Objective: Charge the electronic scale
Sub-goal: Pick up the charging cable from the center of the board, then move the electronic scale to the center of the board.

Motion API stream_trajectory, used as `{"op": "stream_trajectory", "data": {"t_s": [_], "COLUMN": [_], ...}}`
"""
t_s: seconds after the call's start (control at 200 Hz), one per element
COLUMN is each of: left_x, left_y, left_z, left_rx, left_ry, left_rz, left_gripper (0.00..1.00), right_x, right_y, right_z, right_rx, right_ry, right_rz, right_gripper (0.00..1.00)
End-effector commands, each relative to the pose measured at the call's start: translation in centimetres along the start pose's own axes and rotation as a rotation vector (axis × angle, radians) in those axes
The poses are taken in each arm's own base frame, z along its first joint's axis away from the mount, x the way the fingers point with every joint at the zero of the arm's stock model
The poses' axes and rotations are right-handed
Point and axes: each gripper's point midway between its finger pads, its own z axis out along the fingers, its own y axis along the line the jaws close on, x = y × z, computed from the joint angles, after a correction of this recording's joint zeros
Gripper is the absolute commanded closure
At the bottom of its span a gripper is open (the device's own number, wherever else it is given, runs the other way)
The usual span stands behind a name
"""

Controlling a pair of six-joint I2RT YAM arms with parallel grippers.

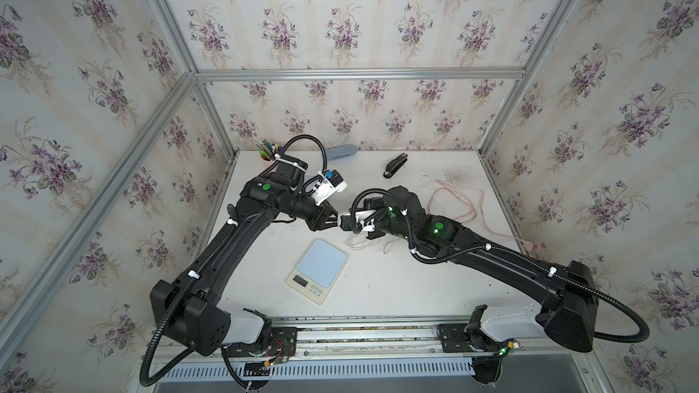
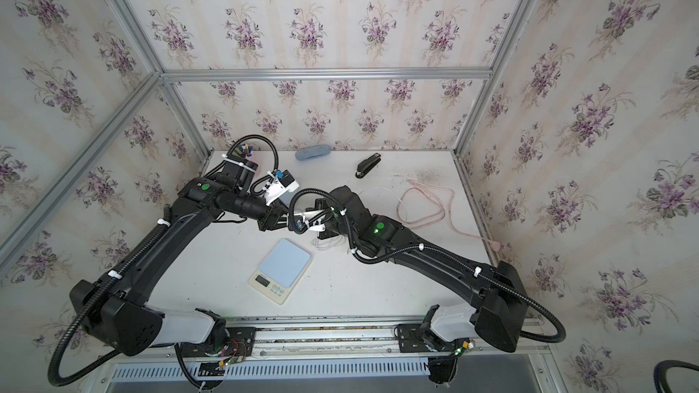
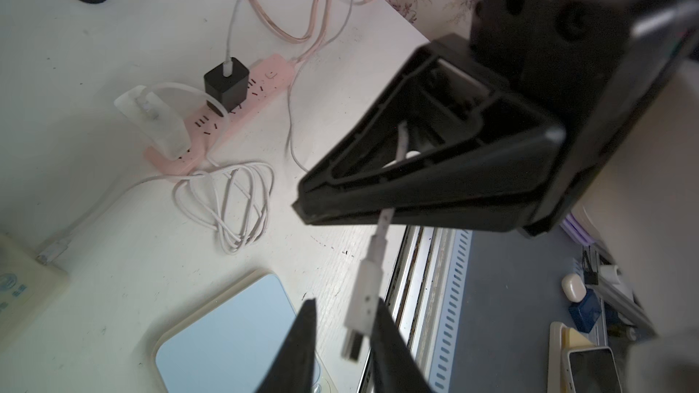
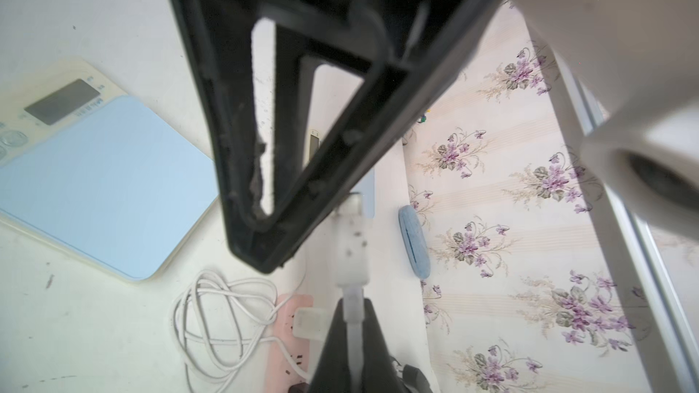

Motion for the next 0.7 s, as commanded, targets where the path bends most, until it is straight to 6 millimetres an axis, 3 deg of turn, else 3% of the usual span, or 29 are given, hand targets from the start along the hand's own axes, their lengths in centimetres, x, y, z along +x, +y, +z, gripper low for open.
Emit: {"op": "stream_trajectory", "data": {"t_s": [0.0,0.095,0.2,0.305,0.5,0.584,0.694], "left_x": [0.4,2.6,7.5,11.6,18.1,20.7,22.3], "left_y": [2.6,6.5,11.9,14.5,16.3,16.0,15.8], "left_z": [-0.9,-1.0,-1.1,-0.2,1.6,3.7,5.1], "left_rx": [-0.151,-0.34,-0.562,-0.583,-0.666,-0.628,-0.596], "left_ry": [-0.009,0.023,0.045,0.003,0.05,0.12,0.124], "left_rz": [-0.098,-0.236,-0.56,-0.832,-1.049,-1.134,-1.178], "left_gripper": [0.29,0.27,0.27,0.27,0.25,0.25,0.25], "right_x": [1.6,3.5,5.1,5.4,5.8,6.3,7.5], "right_y": [2.3,6.0,11.2,15.6,21.7,23.3,24.2], "right_z": [0.0,0.1,0.4,1.1,3.2,4.6,6.9], "right_rx": [-0.092,-0.191,-0.304,-0.405,-0.579,-0.623,-0.629], "right_ry": [0.079,0.14,0.169,0.191,0.277,0.3,0.356], "right_rz": [0.236,0.415,0.589,0.648,0.594,0.569,0.518], "right_gripper": [1.0,1.0,1.0,1.0,1.0,1.0,1.0]}}
